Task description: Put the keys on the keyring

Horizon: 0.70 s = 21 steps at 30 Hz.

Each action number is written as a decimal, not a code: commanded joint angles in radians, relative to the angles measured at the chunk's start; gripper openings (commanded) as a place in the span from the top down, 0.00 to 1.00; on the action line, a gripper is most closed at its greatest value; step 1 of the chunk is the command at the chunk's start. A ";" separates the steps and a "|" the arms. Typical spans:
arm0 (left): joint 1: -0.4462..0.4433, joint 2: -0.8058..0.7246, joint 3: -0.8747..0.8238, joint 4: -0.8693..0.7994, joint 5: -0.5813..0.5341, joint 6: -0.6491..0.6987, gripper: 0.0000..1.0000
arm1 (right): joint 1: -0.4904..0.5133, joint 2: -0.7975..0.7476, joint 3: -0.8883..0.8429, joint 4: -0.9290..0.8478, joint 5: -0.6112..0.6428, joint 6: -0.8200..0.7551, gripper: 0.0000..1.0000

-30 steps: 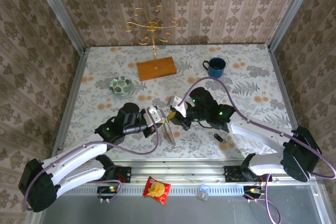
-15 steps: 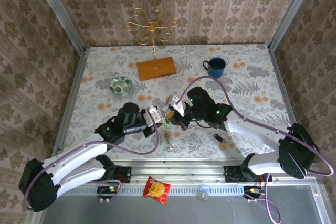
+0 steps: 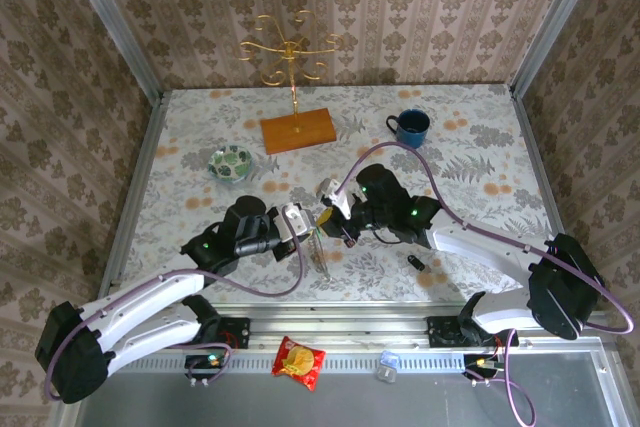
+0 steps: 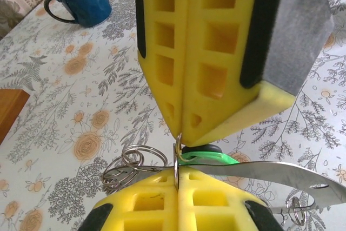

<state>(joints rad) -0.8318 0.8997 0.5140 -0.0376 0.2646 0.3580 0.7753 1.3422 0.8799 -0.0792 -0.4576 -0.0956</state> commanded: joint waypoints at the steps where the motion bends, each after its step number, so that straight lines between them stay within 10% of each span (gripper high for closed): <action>1: -0.030 -0.013 0.005 0.034 0.017 0.066 1.00 | -0.017 0.015 0.044 -0.004 0.014 0.029 1.00; 21: -0.070 -0.024 -0.021 0.062 -0.051 0.119 1.00 | -0.044 0.032 0.066 -0.052 -0.032 0.085 1.00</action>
<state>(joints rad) -0.8833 0.8944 0.5045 -0.0055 0.1795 0.4500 0.7418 1.3613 0.9035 -0.1440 -0.4831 -0.0341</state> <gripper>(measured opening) 0.056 0.063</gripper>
